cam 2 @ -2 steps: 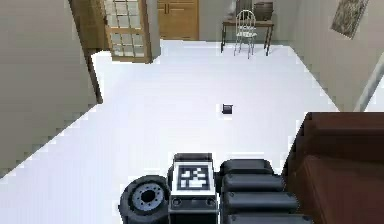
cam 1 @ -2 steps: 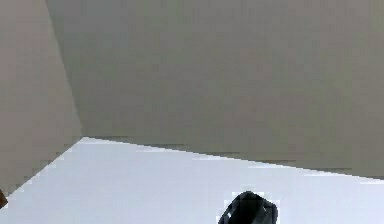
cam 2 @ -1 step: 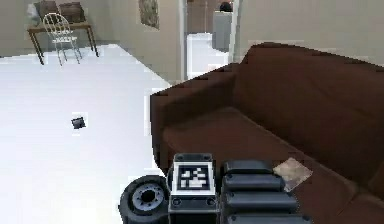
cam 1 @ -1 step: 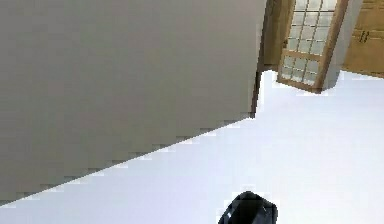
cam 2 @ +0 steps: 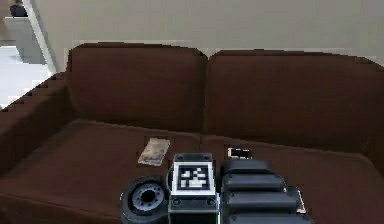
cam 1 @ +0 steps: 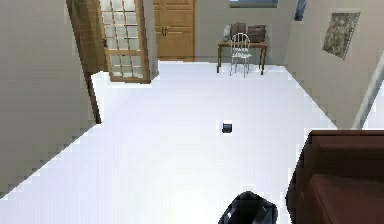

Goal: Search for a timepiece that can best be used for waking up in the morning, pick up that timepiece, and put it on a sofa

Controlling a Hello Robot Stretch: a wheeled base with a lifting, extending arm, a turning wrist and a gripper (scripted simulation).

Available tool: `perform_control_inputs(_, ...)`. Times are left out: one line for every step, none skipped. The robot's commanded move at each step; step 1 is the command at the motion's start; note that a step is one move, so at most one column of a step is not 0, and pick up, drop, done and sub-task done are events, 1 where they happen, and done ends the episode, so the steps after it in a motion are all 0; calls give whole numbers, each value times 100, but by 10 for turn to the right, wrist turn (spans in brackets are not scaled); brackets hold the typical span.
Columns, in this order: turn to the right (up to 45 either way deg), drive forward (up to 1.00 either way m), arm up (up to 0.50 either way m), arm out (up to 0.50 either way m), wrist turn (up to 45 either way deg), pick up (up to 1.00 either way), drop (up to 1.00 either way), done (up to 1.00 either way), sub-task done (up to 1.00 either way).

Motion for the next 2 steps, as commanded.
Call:
perform_control_inputs(150,0,0,0,0,0,0,0,0)
perform_control_inputs(0,0,0,48,0,0,0,0,0)
